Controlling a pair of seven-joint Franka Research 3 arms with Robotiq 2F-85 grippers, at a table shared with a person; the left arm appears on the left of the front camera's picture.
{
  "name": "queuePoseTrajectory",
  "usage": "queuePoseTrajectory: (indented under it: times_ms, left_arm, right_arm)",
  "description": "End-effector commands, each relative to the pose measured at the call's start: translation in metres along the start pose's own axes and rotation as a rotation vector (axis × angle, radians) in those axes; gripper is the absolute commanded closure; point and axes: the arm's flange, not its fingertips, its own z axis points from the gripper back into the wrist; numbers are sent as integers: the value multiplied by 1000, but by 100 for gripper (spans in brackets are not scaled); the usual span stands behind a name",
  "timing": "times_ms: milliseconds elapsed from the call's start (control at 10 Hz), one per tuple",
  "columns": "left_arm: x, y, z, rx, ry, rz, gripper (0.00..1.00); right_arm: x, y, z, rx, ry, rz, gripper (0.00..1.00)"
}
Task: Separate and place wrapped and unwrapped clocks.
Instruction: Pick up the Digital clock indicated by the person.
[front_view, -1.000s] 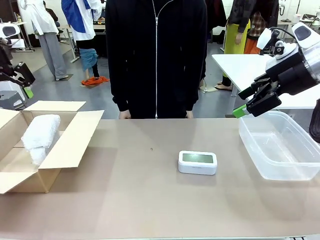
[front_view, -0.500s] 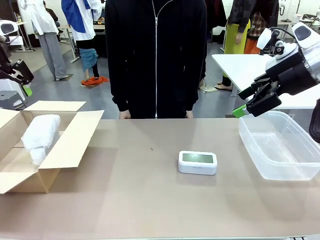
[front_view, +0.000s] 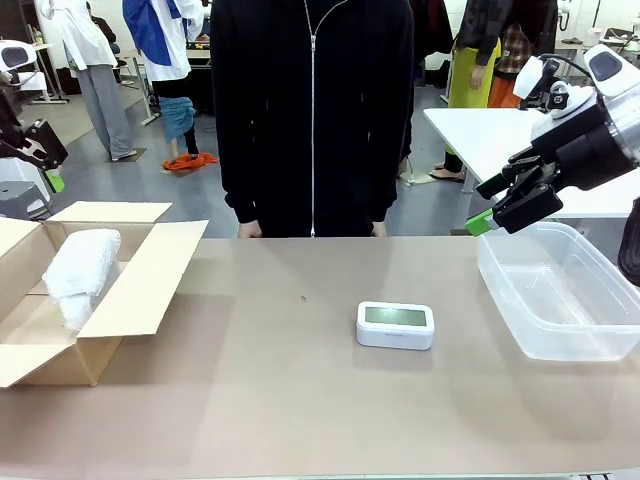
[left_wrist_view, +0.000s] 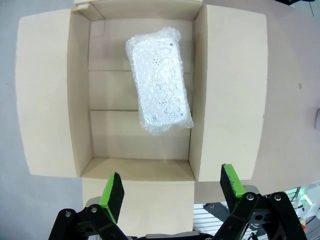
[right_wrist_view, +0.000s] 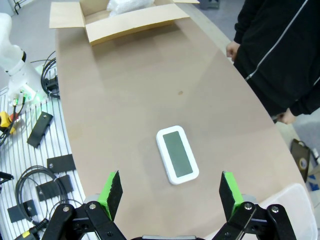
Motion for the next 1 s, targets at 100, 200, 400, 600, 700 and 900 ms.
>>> queuePoseTrajectory:
  times_ms: [100,200,400,600,700,900]
  left_arm:
    - [-1,0,1,1,-1,0,0]
    - [-1,0,1,1,-1,0,0]
    - [-1,0,1,1,-1,0,0]
    - [-1,0,1,1,-1,0,0]
    - [-1,0,1,1,-1,0,0]
    - [-1,0,1,1,-1,0,0]
  right_arm:
    - [-2,0,-3,28,-22,7,0]
    - [-2,0,-3,28,-22,7,0]
    - [-2,0,-3,28,-22,7,0]
    - [-2,0,-3,28,-22,7,0]
    - [-2,0,-3,28,-22,7,0]
    - [-2,0,-3,28,-22,7,0]
